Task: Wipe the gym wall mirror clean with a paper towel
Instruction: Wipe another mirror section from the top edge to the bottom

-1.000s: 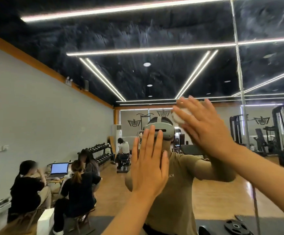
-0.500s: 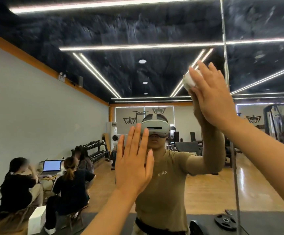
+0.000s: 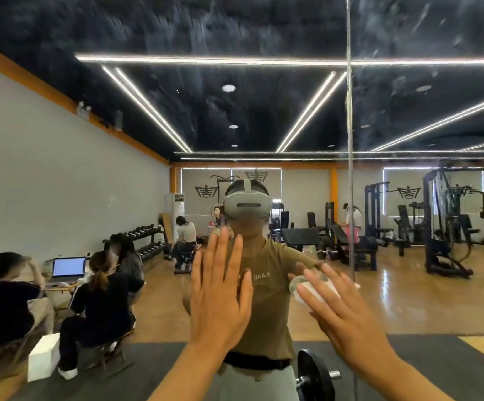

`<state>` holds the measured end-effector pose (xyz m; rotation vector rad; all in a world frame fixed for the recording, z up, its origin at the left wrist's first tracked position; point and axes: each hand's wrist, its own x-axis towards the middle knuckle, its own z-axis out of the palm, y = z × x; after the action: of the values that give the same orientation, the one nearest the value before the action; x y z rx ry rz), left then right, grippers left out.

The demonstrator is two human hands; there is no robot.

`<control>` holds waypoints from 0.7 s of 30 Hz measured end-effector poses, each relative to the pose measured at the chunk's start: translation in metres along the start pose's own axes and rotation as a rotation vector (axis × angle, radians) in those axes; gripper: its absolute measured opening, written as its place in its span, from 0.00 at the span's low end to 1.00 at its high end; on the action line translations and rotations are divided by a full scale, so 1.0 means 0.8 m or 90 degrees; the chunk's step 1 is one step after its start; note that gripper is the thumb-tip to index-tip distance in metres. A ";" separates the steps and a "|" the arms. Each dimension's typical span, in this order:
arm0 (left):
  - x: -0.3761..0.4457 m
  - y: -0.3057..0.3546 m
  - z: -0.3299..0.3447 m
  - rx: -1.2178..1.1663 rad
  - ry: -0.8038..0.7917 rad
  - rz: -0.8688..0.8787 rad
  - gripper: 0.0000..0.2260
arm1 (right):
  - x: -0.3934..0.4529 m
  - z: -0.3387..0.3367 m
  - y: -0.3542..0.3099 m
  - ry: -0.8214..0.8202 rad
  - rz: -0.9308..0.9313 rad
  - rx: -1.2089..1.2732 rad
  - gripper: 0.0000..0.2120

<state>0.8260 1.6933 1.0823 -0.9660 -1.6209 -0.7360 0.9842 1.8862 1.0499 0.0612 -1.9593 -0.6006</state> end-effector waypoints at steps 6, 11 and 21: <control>-0.024 -0.012 0.003 0.047 -0.030 0.012 0.28 | 0.031 -0.012 0.019 0.002 -0.028 -0.012 0.26; -0.024 -0.025 0.001 0.094 -0.047 0.053 0.28 | 0.128 -0.038 0.048 0.069 0.011 -0.002 0.25; -0.025 -0.031 -0.004 0.123 -0.043 0.074 0.27 | 0.254 -0.054 0.056 0.162 0.134 0.015 0.23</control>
<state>0.8076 1.6741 1.0638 -0.9428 -1.6459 -0.4632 0.9374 1.8475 1.2537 -0.0523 -1.6996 -0.4095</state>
